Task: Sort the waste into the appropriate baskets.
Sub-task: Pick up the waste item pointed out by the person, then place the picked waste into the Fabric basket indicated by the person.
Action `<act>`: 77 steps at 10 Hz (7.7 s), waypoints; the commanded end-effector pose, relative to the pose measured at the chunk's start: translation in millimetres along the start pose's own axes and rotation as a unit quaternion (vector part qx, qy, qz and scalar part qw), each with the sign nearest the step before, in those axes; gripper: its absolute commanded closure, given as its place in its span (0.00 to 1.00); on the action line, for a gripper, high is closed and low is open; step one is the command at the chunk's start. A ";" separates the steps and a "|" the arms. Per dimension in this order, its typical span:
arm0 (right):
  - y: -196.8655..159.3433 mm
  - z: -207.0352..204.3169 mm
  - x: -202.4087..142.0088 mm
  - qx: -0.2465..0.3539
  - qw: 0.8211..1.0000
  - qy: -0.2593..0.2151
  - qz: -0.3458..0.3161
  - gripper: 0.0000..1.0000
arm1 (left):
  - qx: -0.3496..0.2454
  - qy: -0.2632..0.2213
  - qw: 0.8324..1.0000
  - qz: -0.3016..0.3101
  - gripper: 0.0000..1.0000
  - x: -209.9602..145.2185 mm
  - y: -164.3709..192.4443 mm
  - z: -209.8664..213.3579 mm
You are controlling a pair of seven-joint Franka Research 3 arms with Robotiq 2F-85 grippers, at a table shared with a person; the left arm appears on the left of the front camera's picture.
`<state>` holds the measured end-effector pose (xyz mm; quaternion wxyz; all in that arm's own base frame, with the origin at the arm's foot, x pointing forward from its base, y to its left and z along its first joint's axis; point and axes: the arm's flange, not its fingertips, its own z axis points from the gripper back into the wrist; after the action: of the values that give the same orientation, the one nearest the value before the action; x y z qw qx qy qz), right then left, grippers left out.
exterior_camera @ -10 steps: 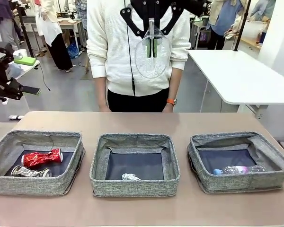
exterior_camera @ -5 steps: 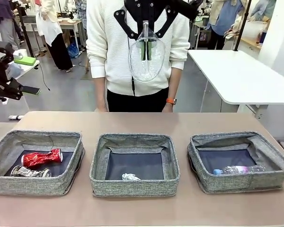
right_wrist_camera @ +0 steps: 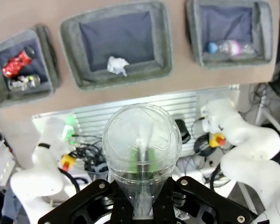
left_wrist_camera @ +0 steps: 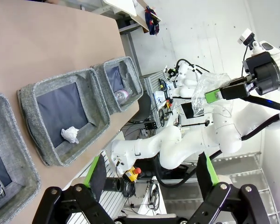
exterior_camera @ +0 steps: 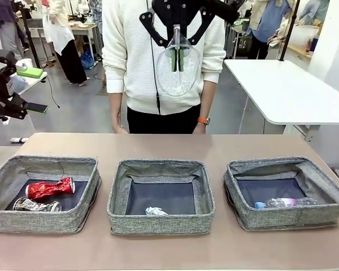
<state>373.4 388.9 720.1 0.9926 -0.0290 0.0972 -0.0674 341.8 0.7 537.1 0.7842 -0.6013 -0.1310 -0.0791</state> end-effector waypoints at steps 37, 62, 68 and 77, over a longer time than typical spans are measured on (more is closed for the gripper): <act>-322.3 -300.0 52.4 0.324 0.930 0.048 -0.166 0.93 | -0.011 -0.003 1.000 -0.010 0.00 -0.1 -1.6 0.0; -315.4 -213.1 39.4 0.642 0.746 0.008 0.177 0.00 | -0.011 -0.003 1.000 -0.010 0.00 -0.1 -1.6 0.0; -305.6 -197.3 26.2 0.592 0.791 -0.126 0.087 0.00 | -0.011 -0.003 1.000 -0.010 0.00 -0.1 -1.6 0.0; -305.6 -197.3 26.2 0.592 0.791 -0.126 0.087 0.00 | -0.011 -0.003 1.000 -0.010 0.00 -0.1 -1.6 0.0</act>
<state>321.5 74.5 539.3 0.8182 0.5676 -0.0899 -0.0167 341.8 1.1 537.2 0.7843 -0.6011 -0.1315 -0.0787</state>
